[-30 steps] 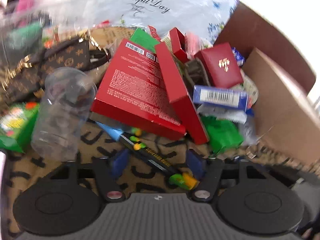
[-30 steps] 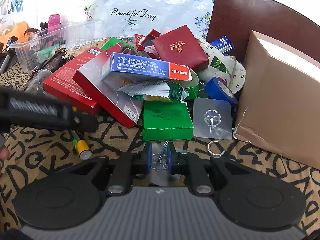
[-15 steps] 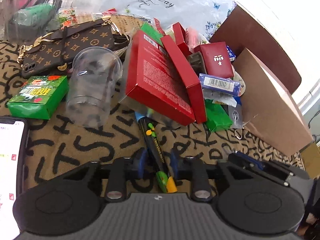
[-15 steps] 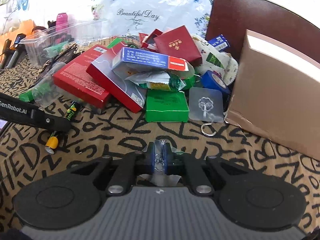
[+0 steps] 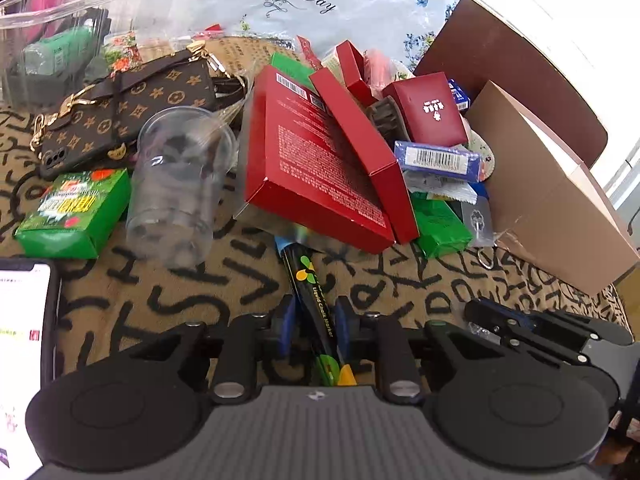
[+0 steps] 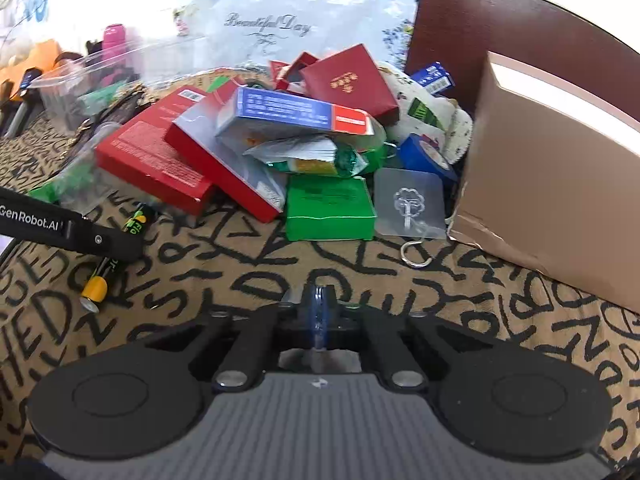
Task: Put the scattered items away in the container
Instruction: 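Lift the blue-capped marker with the left gripper while the right gripper holds the hook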
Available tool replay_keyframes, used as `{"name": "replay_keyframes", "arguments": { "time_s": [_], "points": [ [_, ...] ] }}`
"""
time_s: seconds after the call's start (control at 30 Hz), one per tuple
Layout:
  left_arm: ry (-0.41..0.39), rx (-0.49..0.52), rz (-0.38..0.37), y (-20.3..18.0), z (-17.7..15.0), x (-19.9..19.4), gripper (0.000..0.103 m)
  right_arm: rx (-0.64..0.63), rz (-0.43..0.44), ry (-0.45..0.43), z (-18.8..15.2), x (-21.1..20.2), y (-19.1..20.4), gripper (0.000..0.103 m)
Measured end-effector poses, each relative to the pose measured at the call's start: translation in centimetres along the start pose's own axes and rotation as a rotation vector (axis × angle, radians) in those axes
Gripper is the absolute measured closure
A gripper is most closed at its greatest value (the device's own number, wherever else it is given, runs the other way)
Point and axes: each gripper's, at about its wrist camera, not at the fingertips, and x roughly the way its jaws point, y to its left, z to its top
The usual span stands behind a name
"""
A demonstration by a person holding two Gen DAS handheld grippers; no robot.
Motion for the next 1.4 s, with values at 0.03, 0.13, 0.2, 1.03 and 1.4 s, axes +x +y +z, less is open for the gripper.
{"name": "replay_keyframes", "arguments": {
  "time_s": [0.03,0.13,0.2,1.03,1.4],
  "points": [
    [0.001,-0.006,0.0,0.0,-0.1,0.0,0.081,-0.006,0.003,0.002,0.0,-0.1,0.1,0.103],
    [-0.005,-0.026,0.001,-0.1,0.1,0.4,0.068,-0.006,-0.001,0.002,-0.1,-0.2,0.2,0.103],
    [-0.015,-0.014,-0.001,-0.6,0.3,0.8,0.055,-0.009,-0.01,0.0,-0.1,-0.1,0.3,0.103],
    [0.068,-0.03,-0.122,1.1,-2.9,-4.7,0.087,0.023,0.022,-0.09,0.0,-5.6,-0.4,0.103],
    [0.048,0.062,-0.152,0.0,-3.3,-7.2,0.084,0.028,0.038,-0.13,0.5,-6.8,-0.5,0.103]
  ]
}}
